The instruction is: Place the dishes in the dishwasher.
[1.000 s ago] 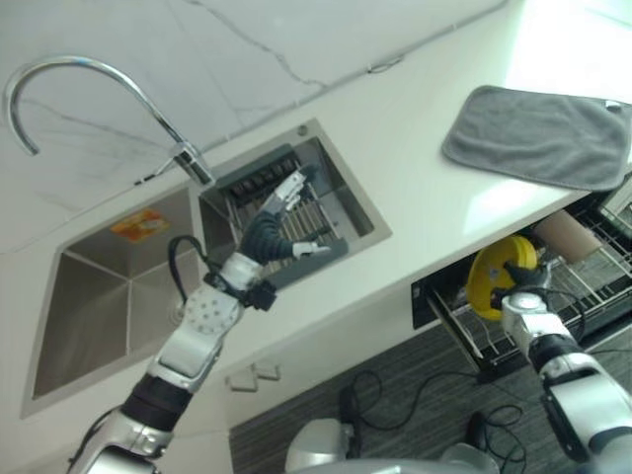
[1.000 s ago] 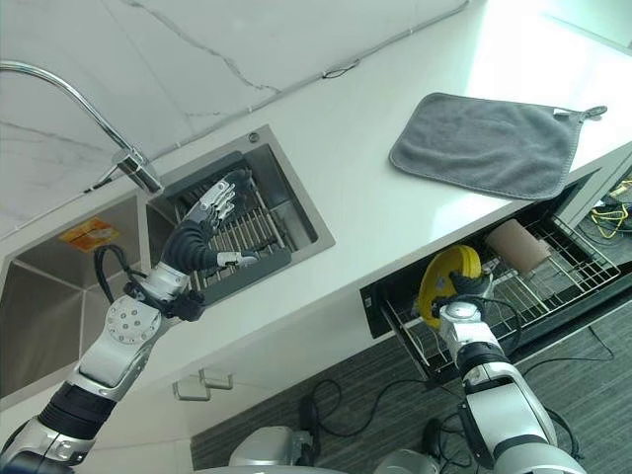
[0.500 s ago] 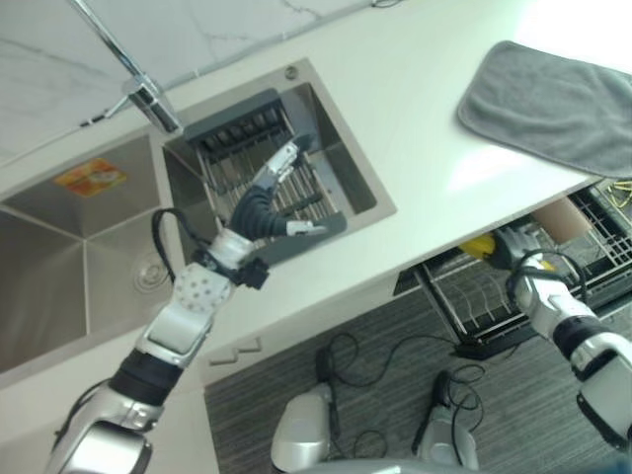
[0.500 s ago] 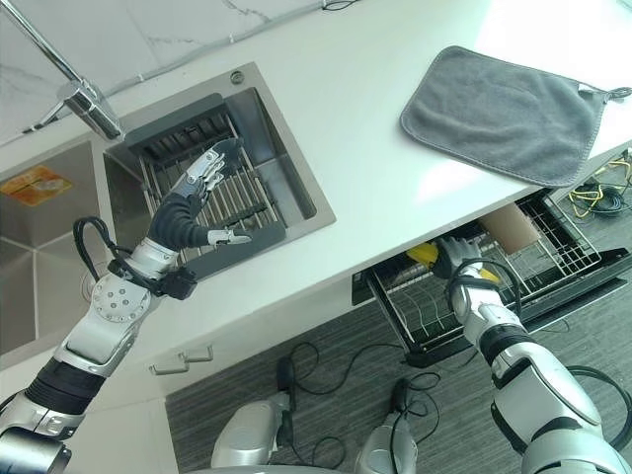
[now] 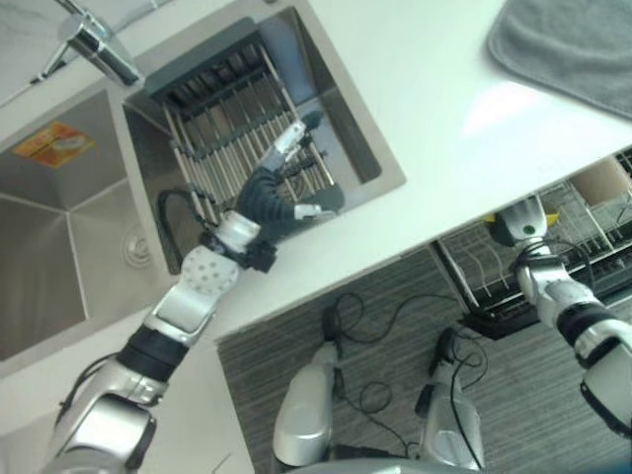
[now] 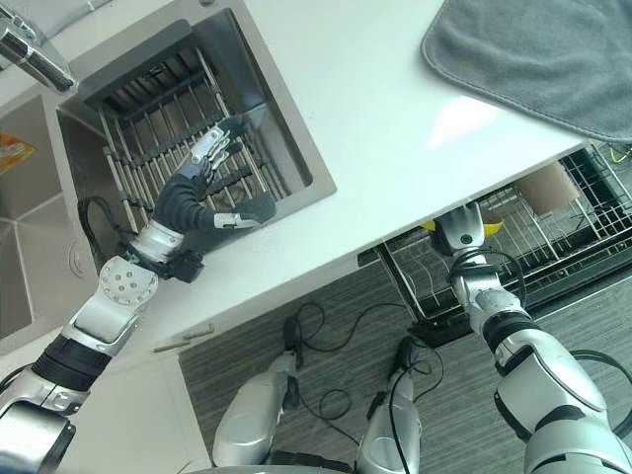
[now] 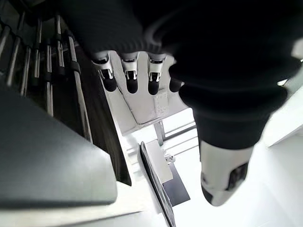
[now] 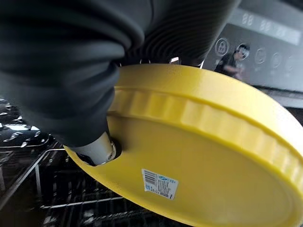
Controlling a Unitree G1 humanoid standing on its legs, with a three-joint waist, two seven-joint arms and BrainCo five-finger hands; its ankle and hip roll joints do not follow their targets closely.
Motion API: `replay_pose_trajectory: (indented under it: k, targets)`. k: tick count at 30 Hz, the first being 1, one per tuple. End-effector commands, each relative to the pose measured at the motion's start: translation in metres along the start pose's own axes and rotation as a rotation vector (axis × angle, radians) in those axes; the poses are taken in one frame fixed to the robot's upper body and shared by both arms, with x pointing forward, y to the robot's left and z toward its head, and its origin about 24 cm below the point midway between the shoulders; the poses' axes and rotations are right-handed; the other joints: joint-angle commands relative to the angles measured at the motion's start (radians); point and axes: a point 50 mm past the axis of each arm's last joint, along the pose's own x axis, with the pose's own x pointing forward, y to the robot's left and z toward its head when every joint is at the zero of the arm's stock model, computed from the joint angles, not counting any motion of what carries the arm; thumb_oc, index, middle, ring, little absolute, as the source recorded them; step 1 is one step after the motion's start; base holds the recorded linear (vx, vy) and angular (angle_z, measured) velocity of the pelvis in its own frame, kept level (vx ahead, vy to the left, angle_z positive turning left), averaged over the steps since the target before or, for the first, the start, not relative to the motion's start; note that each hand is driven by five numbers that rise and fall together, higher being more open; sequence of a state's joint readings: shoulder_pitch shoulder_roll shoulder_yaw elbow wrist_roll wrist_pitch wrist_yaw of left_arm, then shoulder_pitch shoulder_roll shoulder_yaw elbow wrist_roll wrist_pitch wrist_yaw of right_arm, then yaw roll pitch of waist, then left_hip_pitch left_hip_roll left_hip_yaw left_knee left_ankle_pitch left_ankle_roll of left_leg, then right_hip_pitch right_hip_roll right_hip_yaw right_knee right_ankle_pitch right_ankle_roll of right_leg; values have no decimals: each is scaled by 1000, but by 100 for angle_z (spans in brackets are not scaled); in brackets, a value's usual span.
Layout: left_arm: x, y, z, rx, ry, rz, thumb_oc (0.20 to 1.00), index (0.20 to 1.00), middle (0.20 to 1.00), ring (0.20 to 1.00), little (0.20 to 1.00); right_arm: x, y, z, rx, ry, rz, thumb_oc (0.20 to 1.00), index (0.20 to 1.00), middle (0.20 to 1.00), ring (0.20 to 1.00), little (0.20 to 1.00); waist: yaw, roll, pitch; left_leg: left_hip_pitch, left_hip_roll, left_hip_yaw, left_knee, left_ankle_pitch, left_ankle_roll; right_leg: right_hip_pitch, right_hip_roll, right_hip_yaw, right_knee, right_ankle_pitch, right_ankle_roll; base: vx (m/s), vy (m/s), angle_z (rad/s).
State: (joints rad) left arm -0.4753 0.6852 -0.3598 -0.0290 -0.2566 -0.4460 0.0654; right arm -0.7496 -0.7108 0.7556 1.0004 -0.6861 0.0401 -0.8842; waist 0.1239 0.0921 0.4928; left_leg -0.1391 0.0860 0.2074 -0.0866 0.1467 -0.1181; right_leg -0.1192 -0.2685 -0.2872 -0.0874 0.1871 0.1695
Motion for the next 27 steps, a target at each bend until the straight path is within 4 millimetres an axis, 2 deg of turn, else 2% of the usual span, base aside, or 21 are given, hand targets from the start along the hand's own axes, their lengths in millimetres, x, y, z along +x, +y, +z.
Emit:
replay_pose_trajectory:
  k: [1, 5, 10, 14, 19, 27]
  targets:
    - [11, -3, 18, -9, -139, 3, 1000, 1000, 1000, 1000, 1000, 73, -87, -13, 32, 144, -519, 200, 200, 200, 200, 200, 51, -10, -47, -1, -40, -82, 40, -96, 51, -52, -33, -9, 120, -62, 55, -73, 21, -1]
    - [10, -2, 20, 2, -148, 9, 1000, 1000, 1000, 1000, 1000, 70, -87, -20, 27, 184, -559, 200, 200, 200, 200, 200, 53, -1, -41, -5, -43, -84, 36, -96, 50, -61, -40, -6, 117, -56, 60, -29, 15, 0]
    - [9, 4, 25, 10, -172, 34, 1000, 1000, 1000, 1000, 1000, 75, -99, -27, -17, 208, -646, 200, 200, 200, 200, 200, 54, 9, -31, -25, -42, -88, 32, -90, 45, -91, -47, 9, 113, -46, 63, -46, 34, -2]
    - [10, 6, 30, 2, -202, 44, 1000, 1000, 1000, 1000, 1000, 79, -111, -26, -110, 163, -731, 200, 200, 200, 200, 200, 55, 15, -20, -38, -44, -100, 24, -82, 41, -106, -45, 15, 102, -38, 64, -54, 17, -2]
    - [14, 4, 32, -1, -218, 57, 1000, 1000, 1000, 1000, 1000, 89, -125, -23, -66, 182, -784, 200, 200, 200, 200, 200, 54, 16, 6, -83, -42, -102, 41, -78, 37, -159, -53, 21, 107, -25, 69, -78, 33, -4]
    - [19, 2, 35, -1, -232, 50, 1000, 1000, 1000, 1000, 1000, 94, -128, -22, -50, 192, -776, 200, 200, 200, 200, 200, 61, 18, 20, -94, -40, -96, 39, -71, 35, -173, -60, 8, 110, -17, 75, -16, 3, -5]
